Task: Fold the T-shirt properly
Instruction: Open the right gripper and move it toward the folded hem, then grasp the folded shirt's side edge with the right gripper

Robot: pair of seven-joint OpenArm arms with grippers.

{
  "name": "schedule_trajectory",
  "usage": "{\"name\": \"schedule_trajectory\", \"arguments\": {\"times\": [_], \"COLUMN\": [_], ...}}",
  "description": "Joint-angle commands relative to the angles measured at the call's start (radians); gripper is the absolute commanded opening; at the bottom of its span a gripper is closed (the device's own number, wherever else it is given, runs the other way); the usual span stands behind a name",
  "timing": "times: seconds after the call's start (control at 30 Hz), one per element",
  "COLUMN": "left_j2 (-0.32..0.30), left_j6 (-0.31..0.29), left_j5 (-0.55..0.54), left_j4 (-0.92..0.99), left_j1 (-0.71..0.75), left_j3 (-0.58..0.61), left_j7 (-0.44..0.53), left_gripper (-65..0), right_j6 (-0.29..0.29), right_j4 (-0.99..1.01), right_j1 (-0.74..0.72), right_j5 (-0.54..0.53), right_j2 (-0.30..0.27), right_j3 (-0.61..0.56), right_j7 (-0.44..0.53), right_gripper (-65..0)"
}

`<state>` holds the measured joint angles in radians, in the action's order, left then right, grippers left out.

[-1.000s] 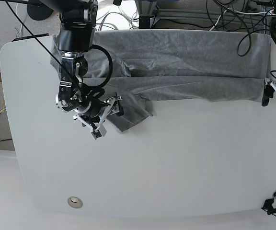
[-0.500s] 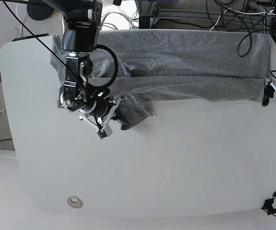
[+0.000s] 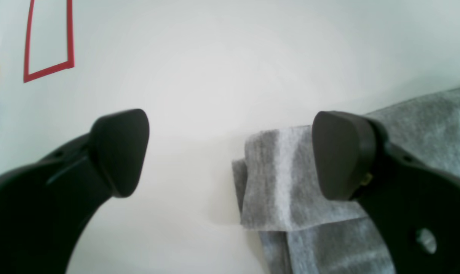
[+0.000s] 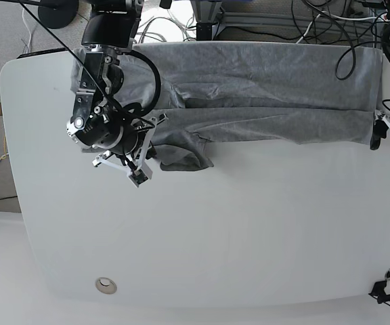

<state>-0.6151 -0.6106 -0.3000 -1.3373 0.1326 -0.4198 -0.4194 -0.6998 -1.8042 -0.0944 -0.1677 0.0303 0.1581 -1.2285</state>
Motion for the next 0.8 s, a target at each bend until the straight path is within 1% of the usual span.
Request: {"name": "schedule_trajectory", "arguments": {"times": [0.0,0.07,0.17,0.33,0.5,0.63,0.7,0.77], "left_j2": [-0.025,-0.022,-0.004,0.016,0.017,0.017,0.017,0.017], "left_j6": [0.004,0.004,0.004,0.004,0.004,0.004,0.004,0.004], "left_j5": [-0.014,-0.014,-0.014,-0.012,-0.012,-0.012,-0.012,-0.012], "left_j4": [-0.014,-0.014,-0.014,-0.012,-0.012,-0.012,-0.012,-0.012], "left_j1": [-0.015,-0.015,-0.018,-0.02,-0.02,-0.02,-0.02,-0.02], "left_j3": [-0.009,-0.008,-0.008,-0.008,-0.008,-0.008,-0.008,-0.008], "left_j7": [0.021,0.021,0.021,0.021,0.021,0.021,0.021,0.021], "left_gripper": [0.0,0.0,0.0,0.0,0.0,0.0,0.0,0.0], "right_j6": [0.002,0.002,0.002,0.002,0.002,0.002,0.002,0.002], "right_j4": [-0.105,-0.159,-0.185,-0.185,-0.185,-0.185,-0.185,-0.185], "right_j1": [0.02,0.052,0.107,0.204,0.285,0.331,0.344,0.348], "right_j5": [-0.097,-0.165,-0.292,-0.47,-0.629,-0.706,-0.714,-0.711], "right_j2": [-0.01,-0.025,-0.054,-0.146,-0.264,-0.336,-0.352,-0.355], "right_j3": [-0.001,0.002,0.004,0.005,0.007,0.007,0.004,0.002], "right_j7": [-0.049,-0.107,-0.153,-0.168,-0.168,-0.168,-0.168,-0.168], "right_gripper": [-65.0,-65.0,-65.0,-65.0,-65.0,-65.0,-65.0,-65.0]}}
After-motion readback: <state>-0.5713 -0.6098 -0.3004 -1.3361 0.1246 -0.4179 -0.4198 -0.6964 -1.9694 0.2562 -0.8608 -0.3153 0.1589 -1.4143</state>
